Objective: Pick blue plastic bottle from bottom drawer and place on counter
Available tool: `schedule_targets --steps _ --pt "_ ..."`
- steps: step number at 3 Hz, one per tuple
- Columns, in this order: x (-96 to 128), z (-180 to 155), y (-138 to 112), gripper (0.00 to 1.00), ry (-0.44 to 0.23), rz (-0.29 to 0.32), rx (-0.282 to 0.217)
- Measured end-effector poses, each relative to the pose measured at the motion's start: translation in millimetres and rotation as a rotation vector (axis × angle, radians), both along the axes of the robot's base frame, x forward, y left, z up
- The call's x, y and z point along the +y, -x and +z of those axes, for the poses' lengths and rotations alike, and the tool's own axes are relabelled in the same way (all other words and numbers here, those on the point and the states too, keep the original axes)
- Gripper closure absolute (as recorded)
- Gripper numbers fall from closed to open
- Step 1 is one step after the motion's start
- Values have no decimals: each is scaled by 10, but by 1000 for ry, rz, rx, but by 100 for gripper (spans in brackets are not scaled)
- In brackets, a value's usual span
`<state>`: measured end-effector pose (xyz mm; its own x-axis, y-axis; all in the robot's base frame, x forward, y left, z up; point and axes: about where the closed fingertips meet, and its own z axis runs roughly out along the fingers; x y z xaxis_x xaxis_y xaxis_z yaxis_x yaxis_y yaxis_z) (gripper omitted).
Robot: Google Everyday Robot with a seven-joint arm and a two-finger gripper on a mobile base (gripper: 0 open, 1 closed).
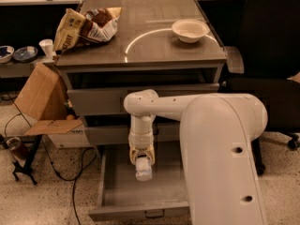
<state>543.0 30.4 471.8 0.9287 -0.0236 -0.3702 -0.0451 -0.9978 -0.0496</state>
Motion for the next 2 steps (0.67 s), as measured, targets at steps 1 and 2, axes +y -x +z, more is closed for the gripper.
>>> schedule_targets --steps 1,2 --pt "-48 156 -12 100 5 -4 -58" --pt "-321 650 7 100 71 -31 -152"
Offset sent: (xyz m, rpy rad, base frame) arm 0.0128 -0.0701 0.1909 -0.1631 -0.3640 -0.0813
